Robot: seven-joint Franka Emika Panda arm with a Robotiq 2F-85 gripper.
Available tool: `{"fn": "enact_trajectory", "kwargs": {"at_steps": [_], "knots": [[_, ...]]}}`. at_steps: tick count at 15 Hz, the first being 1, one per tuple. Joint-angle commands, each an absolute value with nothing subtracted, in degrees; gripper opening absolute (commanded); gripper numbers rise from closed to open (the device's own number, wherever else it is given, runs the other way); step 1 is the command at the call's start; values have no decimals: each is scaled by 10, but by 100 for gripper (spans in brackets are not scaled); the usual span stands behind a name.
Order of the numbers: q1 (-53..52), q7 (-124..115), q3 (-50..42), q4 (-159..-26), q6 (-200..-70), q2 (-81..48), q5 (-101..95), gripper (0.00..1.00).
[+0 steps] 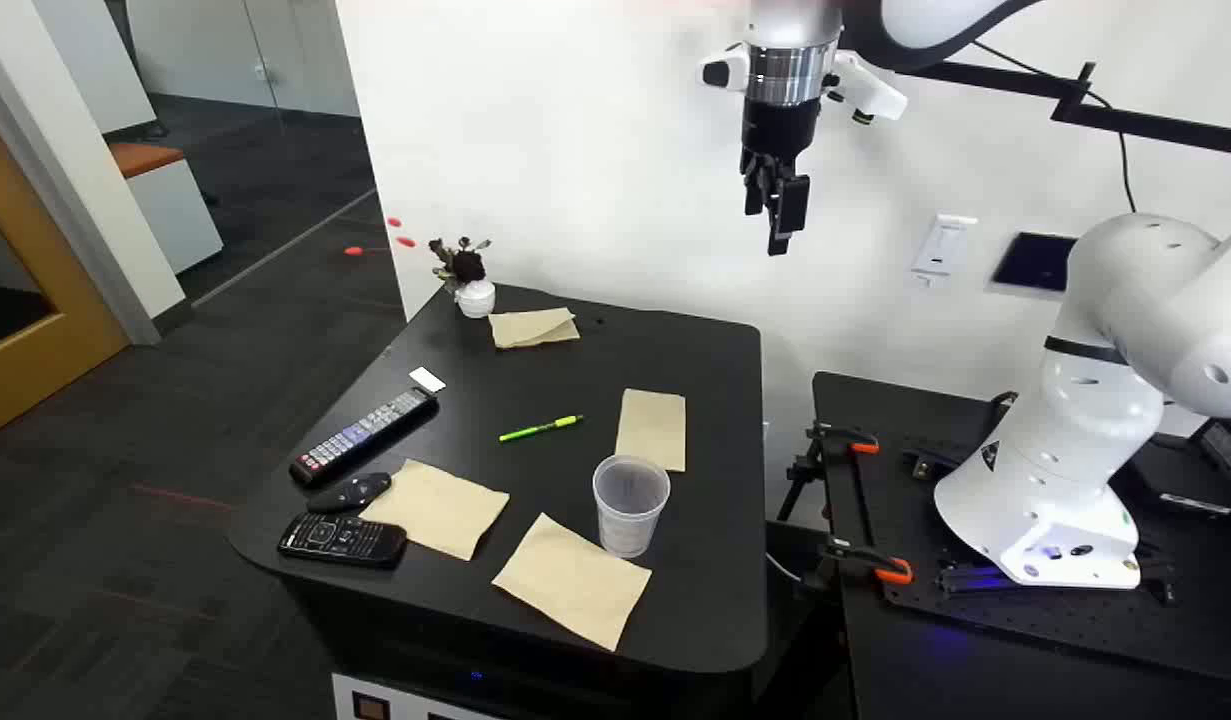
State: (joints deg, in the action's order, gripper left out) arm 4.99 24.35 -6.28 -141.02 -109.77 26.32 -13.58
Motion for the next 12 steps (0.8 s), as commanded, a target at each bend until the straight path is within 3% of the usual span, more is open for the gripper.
{"fn": "enact_trajectory", "kwargs": {"at_steps": [1,7,12], "knots": [[41,240,-71,-1409,-1096,264,-139,100],[39,245,-73,-1407,-1103,258,-138,100],[30,263,-89,-1395,-1207,214,-120,100]]}}
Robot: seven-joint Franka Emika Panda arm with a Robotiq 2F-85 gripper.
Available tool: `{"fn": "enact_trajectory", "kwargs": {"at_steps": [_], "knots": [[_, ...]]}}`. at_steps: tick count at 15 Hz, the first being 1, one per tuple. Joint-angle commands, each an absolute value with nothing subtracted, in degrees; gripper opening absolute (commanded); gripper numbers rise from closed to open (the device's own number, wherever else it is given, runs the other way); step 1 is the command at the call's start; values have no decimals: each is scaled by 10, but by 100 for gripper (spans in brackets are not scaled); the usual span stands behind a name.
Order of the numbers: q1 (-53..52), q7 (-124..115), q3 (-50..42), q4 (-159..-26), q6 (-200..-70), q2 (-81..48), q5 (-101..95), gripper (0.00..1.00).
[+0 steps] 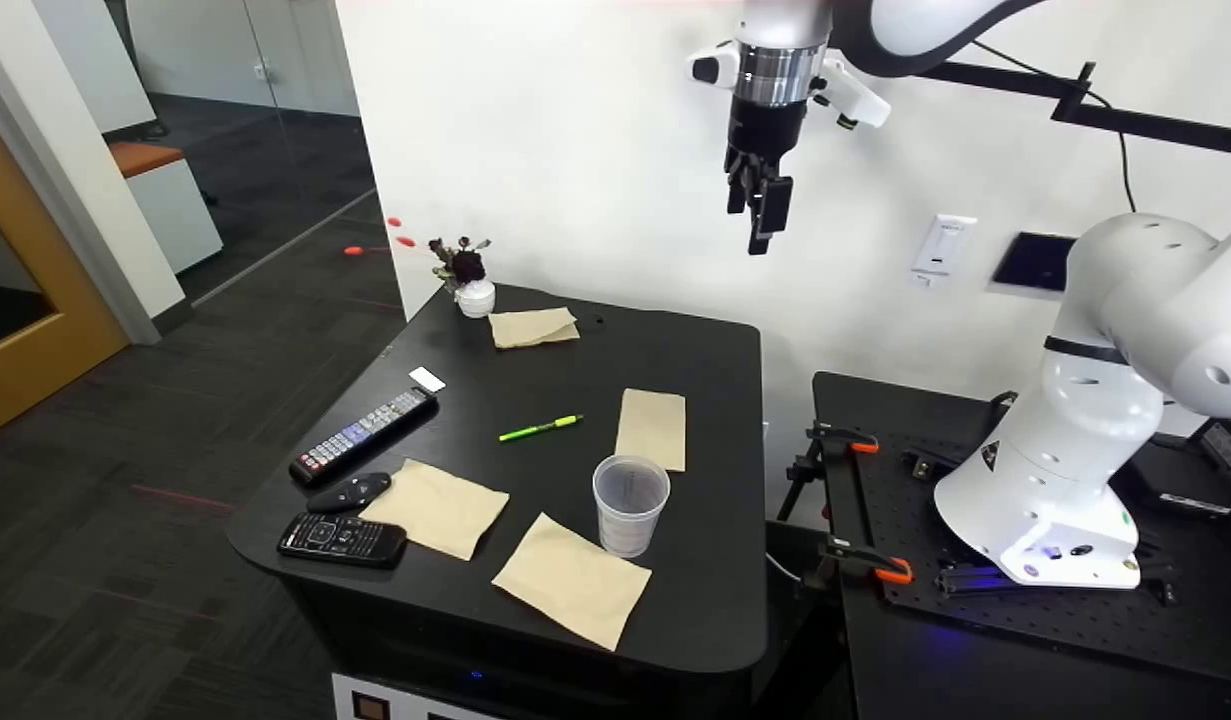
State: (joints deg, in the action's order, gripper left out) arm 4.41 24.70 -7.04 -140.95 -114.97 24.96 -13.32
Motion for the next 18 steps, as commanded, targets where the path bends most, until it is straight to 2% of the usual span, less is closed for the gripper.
{"fn": "enact_trajectory", "kwargs": {"at_steps": [1,9,18], "knots": [[28,266,-91,-1393,-1229,201,-114,100],[11,323,-90,-1385,-1437,57,-24,100],[24,377,-34,-1321,-1519,-99,28,100]]}}
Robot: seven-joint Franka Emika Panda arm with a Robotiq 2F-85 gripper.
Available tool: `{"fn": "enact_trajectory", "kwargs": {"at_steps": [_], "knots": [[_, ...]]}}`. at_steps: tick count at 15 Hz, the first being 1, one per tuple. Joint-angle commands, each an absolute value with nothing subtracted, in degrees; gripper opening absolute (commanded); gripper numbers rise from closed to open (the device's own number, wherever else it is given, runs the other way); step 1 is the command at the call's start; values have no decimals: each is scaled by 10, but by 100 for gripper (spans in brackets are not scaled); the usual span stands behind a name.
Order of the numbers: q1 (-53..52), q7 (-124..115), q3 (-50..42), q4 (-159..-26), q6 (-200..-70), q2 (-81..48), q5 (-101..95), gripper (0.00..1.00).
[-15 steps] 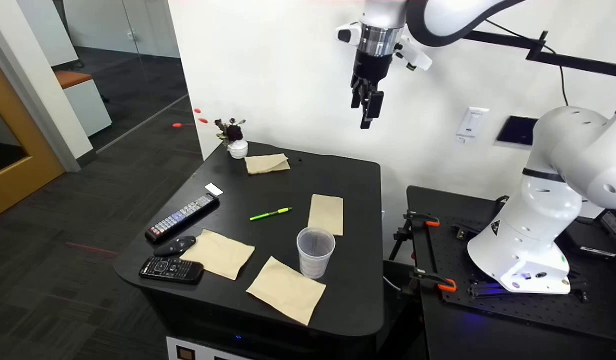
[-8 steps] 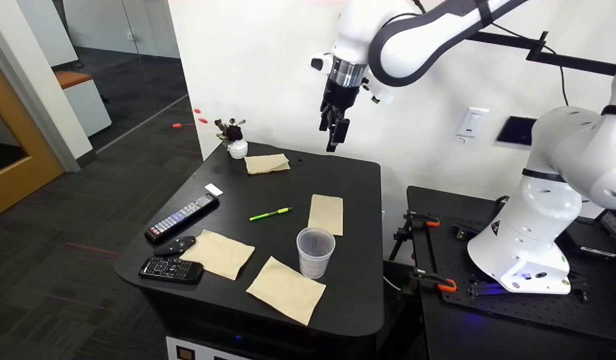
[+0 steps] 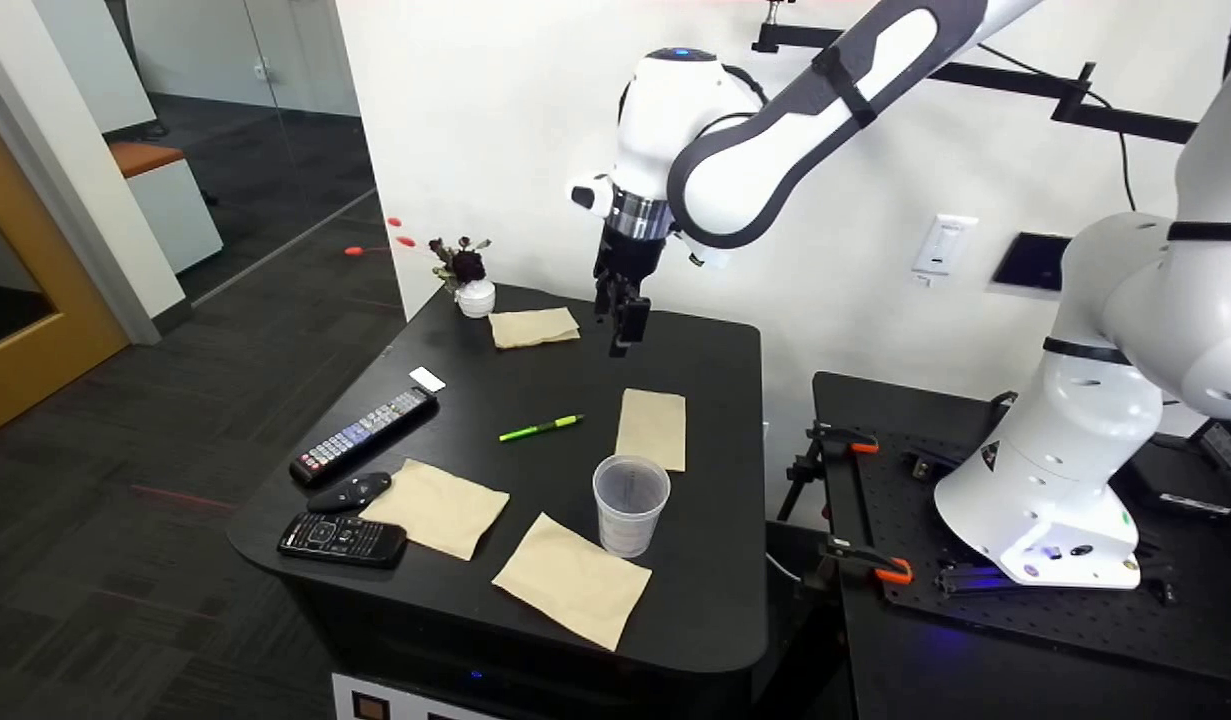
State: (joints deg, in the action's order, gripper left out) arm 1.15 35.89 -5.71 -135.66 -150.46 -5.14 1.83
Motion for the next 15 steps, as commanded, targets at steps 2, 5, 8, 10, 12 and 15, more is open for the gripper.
{"fn": "enact_trajectory", "kwargs": {"at_steps": [2,5,8,10,12,15], "knots": [[30,377,-19,-1303,-1526,-130,24,100],[40,373,0,-1276,-1533,-174,11,100],[49,367,9,-1250,-1535,-216,-7,100],[56,368,12,-1232,-1538,-242,-19,100],[65,373,18,-1213,-1543,-268,-28,100],[78,373,30,-1178,-1545,-304,-34,100]]}}
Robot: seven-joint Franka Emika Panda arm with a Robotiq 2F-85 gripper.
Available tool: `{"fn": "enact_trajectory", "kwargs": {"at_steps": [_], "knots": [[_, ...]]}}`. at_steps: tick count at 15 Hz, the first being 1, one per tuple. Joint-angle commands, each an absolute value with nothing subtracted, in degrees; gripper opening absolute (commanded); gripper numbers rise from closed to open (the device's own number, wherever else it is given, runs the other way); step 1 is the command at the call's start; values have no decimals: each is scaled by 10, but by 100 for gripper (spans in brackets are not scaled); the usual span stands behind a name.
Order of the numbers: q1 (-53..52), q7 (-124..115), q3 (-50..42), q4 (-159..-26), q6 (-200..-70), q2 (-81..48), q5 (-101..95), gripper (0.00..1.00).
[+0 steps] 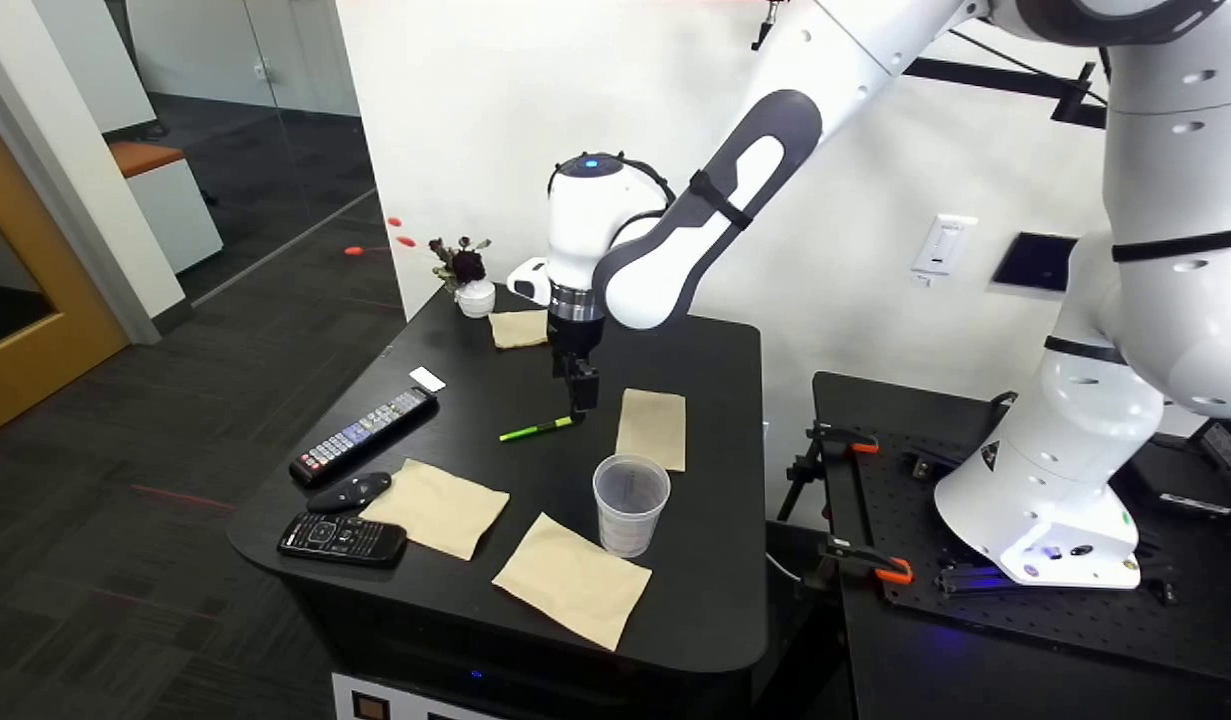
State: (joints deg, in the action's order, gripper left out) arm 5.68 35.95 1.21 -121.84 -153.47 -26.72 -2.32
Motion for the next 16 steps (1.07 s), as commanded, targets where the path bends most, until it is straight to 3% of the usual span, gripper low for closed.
{"fn": "enact_trajectory", "kwargs": {"at_steps": [1,16], "knots": [[81,373,34,-1166,-1542,-315,-36,100],[97,373,63,-1061,-1517,-417,-60,100]]}}
